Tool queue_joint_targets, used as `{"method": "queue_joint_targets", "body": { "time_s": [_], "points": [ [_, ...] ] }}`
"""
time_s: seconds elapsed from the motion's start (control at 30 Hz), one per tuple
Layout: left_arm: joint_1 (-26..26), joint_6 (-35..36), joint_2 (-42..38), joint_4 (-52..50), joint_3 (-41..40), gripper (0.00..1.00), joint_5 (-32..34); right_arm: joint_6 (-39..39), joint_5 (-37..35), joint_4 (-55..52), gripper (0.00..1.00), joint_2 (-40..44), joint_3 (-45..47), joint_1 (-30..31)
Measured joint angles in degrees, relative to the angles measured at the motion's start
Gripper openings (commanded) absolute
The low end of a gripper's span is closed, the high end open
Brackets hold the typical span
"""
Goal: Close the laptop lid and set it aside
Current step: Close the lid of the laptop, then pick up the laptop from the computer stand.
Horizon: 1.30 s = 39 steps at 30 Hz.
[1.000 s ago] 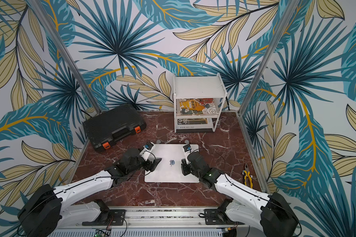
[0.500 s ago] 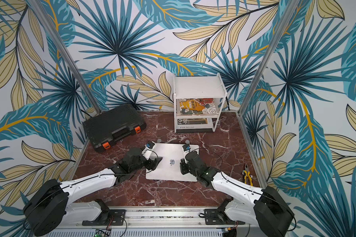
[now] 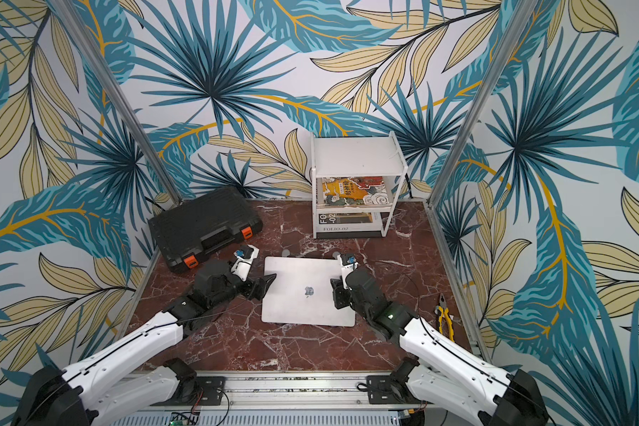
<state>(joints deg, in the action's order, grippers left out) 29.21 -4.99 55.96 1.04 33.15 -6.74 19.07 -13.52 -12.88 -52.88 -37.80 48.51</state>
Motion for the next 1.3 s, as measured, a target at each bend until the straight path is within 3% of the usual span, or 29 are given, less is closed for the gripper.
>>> {"method": "queue_joint_targets", "body": {
  "time_s": [0.17, 0.3, 0.43, 0.57, 0.73, 0.8, 1.03, 1.17, 1.3],
  "points": [
    [-8.3, -1.6, -2.4, 0.8, 0.1, 1.0, -7.2, 1.7, 3.3, -3.7, 0.6, 3.4, -3.3, -9.5],
    [-19.8, -9.0, -1.2, 8.4, -0.2, 1.0, -18.4, 3.9, 10.3, -4.6, 0.71, 5.7, -4.7, -22.0],
    [-29.2, -19.7, 5.8, 21.9, -0.4, 0.96, -29.0, 10.7, 25.3, 1.1, 0.77, 4.0, -3.7, -36.9],
    [-31.1, -26.7, 15.8, 30.2, -0.8, 0.95, -38.2, 22.4, 41.1, 20.3, 0.75, -2.7, 5.1, -46.5],
    [-31.1, -28.3, 20.6, 34.2, -5.9, 0.95, -43.6, 35.6, 53.7, 42.9, 0.73, -12.3, 19.0, -48.0],
    [-30.6, -26.1, 20.3, 31.9, -6.1, 0.96, -43.7, 36.6, 56.1, 47.4, 0.73, -11.9, 21.0, -48.0],
    [-29.9, -24.6, 26.6, 35.3, -7.0, 0.9, -46.2, 31.6, 59.5, 50.7, 0.73, -8.7, 22.2, -48.1],
    [-28.7, -25.2, 33.0, 38.1, -8.3, 0.91, -46.9, 29.1, 60.8, 51.6, 0.73, -8.5, 23.9, -48.0],
    [-26.2, -23.7, 33.7, 38.1, -8.3, 0.93, -46.2, 27.4, 61.1, 52.2, 0.73, -8.4, 26.8, -47.6]
  ]
}}
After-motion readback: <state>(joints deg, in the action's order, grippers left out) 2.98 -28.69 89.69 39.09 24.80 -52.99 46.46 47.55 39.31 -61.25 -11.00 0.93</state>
